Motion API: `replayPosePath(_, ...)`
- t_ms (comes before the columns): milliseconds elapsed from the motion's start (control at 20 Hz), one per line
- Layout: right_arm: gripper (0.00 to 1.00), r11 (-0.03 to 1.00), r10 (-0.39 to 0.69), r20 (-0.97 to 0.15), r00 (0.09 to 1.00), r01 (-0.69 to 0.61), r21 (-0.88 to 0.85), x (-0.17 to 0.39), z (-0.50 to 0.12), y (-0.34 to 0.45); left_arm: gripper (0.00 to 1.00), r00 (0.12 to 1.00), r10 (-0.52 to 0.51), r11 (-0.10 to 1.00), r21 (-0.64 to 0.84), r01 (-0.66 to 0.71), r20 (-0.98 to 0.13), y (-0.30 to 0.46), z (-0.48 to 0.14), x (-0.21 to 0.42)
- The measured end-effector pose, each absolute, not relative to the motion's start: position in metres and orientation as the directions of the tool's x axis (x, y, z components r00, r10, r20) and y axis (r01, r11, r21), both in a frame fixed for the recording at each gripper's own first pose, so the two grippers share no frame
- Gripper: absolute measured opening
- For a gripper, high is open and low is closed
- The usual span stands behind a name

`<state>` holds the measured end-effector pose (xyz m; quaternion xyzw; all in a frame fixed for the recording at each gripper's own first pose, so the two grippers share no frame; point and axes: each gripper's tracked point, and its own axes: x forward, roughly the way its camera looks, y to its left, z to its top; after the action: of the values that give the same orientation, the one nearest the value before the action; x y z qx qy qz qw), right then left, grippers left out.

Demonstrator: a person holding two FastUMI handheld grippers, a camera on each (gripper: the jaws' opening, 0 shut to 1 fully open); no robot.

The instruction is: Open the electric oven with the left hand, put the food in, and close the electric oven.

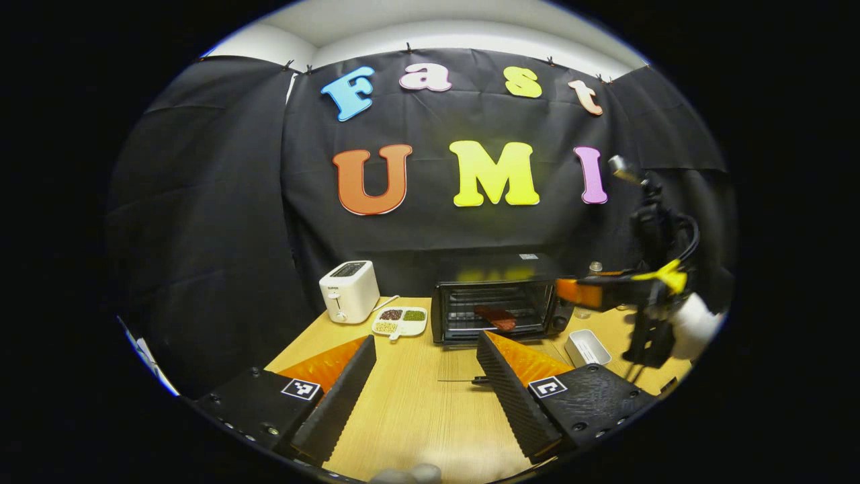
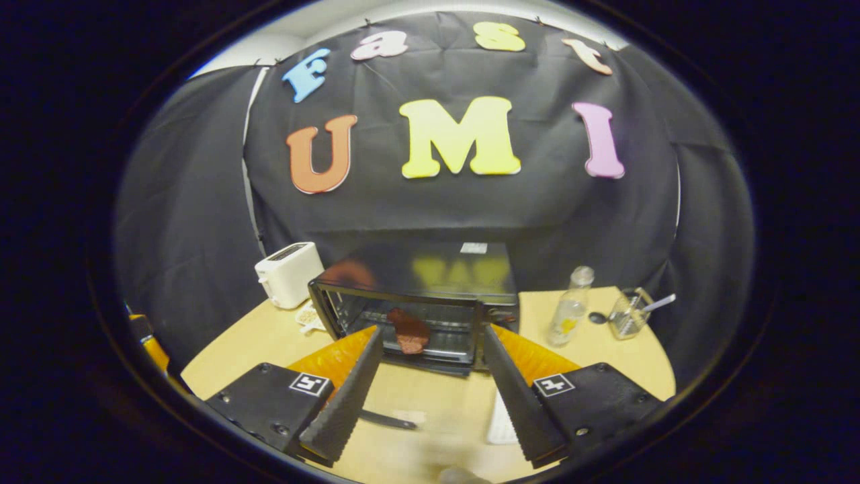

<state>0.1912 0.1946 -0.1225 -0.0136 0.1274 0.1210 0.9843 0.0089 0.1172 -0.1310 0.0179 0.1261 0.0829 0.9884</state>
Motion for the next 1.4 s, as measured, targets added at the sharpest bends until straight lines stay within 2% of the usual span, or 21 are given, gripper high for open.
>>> replayPosePath(50, 0.99, 0.968, 0.239, -0.243, 0.940, -0.250, -0.013, 0.176, -0.111, 0.180, 0.97, 0.953, 0.179, 0.984, 0.055, -0.170, -0.246, 0.114, -0.134, 0.008)
replayPosePath(300, 0.98, 0.959, 0.272, -0.190, 0.943, -0.282, -0.029, 0.112, -0.068, 0.100, 0.97, 0.941, 0.212, 0.977, 0.058, -0.204, -0.263, 0.069, -0.153, -0.002)
replayPosePath(450, 0.98, 0.943, 0.326, -0.186, 0.927, -0.332, -0.002, 0.075, -0.062, 0.057, 0.96, 0.929, 0.231, 0.973, 0.053, -0.226, -0.288, 0.036, -0.167, -0.014)
replayPosePath(650, 0.99, 0.937, 0.328, -0.218, 0.919, -0.346, -0.049, 0.036, -0.076, -0.004, 0.96, 0.926, 0.233, 0.972, 0.031, -0.234, -0.299, -0.013, -0.187, -0.029)
replayPosePath(900, 0.99, 0.944, 0.296, -0.275, 0.915, -0.325, -0.062, 0.014, -0.091, -0.048, 0.97, 0.916, 0.212, 0.977, 0.039, -0.212, -0.340, -0.044, -0.226, -0.029)
replayPosePath(1000, 0.98, 0.954, 0.271, -0.259, 0.927, -0.295, -0.059, 0.012, -0.083, -0.056, 0.97, 0.913, 0.207, 0.978, 0.047, -0.203, -0.351, -0.047, -0.237, -0.022)
replayPosePath(1400, 0.99, 0.979, 0.153, -0.265, 0.952, -0.182, -0.089, 0.009, -0.067, -0.050, 0.97, 0.893, 0.150, 0.989, 0.046, -0.144, -0.425, -0.023, -0.298, 0.047)
